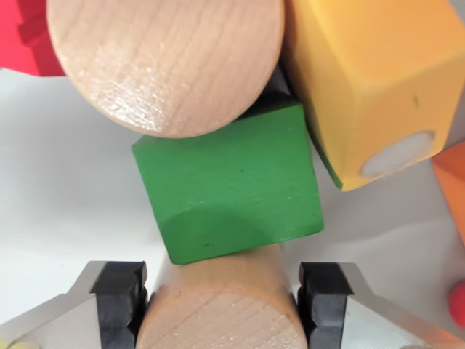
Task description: Pick an object from the bin
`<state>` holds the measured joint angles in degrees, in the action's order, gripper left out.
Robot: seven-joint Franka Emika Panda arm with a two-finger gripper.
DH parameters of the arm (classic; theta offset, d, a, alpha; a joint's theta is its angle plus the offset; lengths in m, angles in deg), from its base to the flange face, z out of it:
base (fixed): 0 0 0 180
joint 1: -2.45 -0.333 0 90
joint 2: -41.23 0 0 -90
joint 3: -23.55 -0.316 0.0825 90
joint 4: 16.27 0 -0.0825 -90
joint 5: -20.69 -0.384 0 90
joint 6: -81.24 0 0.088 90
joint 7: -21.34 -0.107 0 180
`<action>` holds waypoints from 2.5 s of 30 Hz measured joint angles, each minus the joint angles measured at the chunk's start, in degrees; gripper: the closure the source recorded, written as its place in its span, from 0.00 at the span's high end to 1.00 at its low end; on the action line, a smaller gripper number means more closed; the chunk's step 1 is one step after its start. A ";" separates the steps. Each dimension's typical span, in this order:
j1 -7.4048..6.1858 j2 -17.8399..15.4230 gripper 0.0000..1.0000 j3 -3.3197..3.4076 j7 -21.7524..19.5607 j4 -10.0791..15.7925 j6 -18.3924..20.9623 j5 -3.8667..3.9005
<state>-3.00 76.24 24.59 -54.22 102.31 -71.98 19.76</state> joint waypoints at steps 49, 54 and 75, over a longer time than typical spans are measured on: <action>-0.09 -12.38 0.00 0.18 0.00 1.80 10.17 0.07; -0.10 -14.55 0.00 0.20 -0.03 1.80 12.39 0.12; -0.10 -22.99 0.00 0.22 -0.29 -0.59 23.15 0.32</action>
<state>-3.09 53.25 24.82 -54.51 101.72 -48.83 20.08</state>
